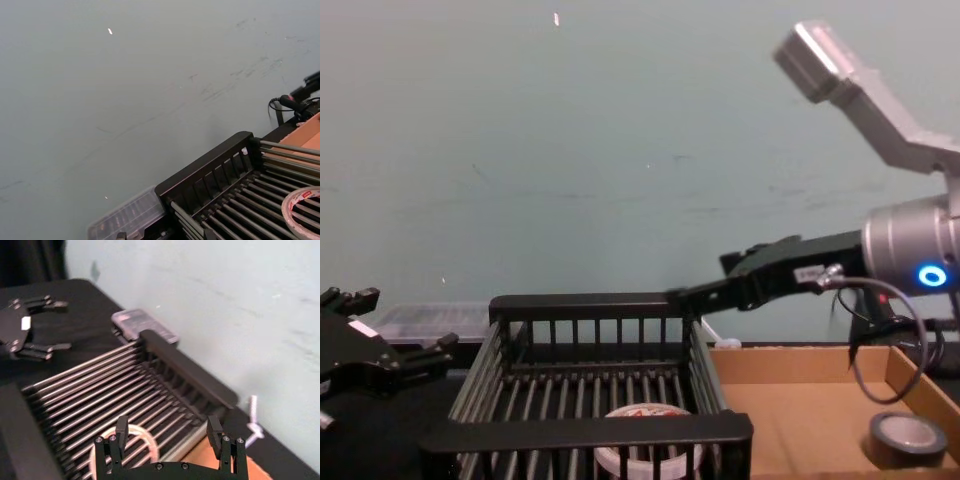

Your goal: Pick up the white tape and place it into the black box , Pick up the silver tape and place it into the brown box.

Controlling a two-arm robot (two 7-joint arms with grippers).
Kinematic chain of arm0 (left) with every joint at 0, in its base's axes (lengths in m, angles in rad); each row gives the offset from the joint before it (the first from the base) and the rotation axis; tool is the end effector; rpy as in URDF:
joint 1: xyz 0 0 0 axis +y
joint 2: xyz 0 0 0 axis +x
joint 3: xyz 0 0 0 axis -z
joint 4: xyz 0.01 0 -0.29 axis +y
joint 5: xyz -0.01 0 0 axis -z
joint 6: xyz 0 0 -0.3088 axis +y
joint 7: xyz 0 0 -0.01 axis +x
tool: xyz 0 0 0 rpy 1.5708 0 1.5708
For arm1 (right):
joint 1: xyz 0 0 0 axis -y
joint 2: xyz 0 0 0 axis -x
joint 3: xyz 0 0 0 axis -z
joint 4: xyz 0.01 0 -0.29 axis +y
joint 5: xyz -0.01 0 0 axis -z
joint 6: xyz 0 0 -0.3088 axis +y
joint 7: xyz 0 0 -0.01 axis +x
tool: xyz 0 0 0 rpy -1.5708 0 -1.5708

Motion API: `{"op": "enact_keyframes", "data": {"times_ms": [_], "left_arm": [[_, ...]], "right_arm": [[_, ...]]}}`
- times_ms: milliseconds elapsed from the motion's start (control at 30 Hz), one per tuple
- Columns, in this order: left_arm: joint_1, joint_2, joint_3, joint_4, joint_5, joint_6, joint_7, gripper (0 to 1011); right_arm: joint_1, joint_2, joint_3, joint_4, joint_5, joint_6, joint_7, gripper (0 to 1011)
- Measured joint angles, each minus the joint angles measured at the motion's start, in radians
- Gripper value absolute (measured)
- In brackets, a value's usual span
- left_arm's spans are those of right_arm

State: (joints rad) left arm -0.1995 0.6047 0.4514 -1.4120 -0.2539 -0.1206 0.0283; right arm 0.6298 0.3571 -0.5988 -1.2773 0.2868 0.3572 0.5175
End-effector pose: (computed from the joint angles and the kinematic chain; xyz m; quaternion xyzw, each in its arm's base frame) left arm 0.3581 0.0827 -0.3023 0.1415 -0.1325 0.5799 0.7913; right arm 0.4611 0.0268 -0.1978 -0.2009 -0.0074 -0.3392 0.9190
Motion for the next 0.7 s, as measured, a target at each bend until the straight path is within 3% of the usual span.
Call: {"op": "enact_keyframes", "data": {"times_ms": [200,333,700], "left_arm": [[0.000,0.000,0.000,0.000,0.000,0.000,0.000,1001],[0.000,0.000,0.000,0.000,0.000,0.000,0.000,1001],[0.000,0.000,0.000,0.000,0.000,0.000,0.000,1001]], "right_arm": [[-0.072,0.018,0.064,-0.075,-0.008,-0.047,-0.093,1000],[-0.152,0.043,0.115,-0.143,-0.029,-0.105,-0.170,1000],[-0.346,0.082,0.202,-0.247,-0.082,-0.233,-0.299,1000]]}}
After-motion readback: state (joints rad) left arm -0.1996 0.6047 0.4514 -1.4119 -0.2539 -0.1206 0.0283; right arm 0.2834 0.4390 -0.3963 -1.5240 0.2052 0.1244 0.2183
